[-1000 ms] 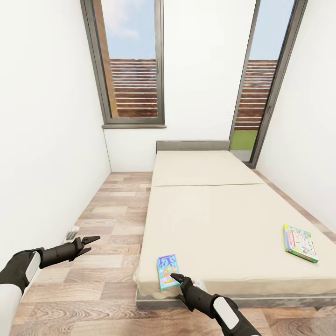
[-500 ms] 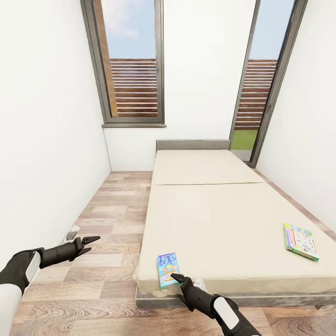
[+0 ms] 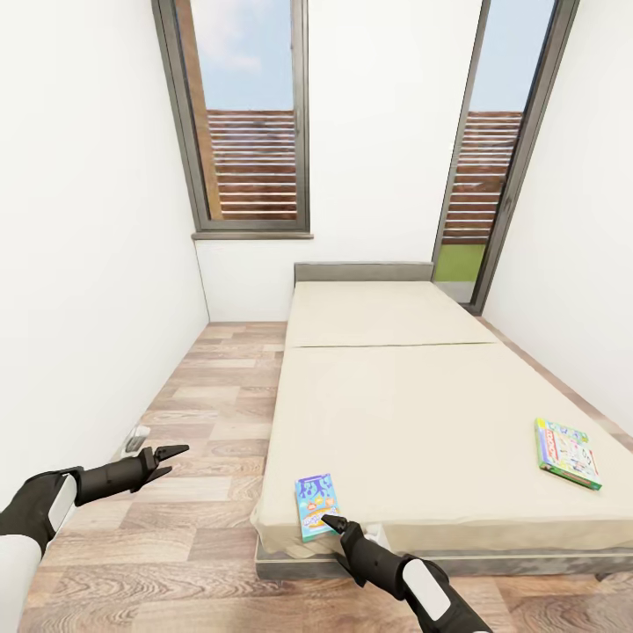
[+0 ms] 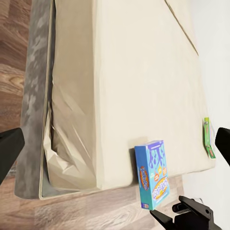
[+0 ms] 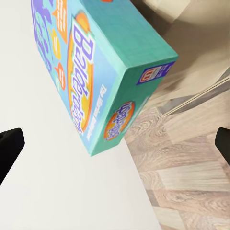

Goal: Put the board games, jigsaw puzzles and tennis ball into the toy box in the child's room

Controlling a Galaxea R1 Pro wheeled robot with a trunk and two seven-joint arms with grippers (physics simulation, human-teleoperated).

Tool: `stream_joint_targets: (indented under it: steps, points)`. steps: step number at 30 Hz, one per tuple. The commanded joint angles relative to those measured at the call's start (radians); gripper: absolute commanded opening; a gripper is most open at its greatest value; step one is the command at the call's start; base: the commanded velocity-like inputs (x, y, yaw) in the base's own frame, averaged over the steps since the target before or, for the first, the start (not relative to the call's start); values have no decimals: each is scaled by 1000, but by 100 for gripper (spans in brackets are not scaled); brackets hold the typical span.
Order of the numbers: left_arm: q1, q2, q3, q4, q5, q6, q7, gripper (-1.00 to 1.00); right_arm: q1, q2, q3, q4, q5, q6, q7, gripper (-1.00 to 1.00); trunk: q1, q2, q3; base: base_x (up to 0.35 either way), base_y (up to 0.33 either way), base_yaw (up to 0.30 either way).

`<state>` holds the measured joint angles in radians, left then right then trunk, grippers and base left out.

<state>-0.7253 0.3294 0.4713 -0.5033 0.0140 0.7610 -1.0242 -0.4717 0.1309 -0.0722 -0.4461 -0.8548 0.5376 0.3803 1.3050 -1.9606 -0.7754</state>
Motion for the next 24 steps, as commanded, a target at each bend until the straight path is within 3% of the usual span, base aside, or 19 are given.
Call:
stream_joint_targets:
  steps: [1, 24]
  points:
    - [-1, 0, 3, 0, 1, 8, -2, 100, 0, 1, -8, 0, -2, 9, 0, 100, 0, 0, -1, 0, 0, 0]
    - [0, -1, 3, 0, 1, 8, -2, 100, 0, 1, -8, 0, -2, 9, 0, 100, 0, 0, -1, 31, 0, 0]
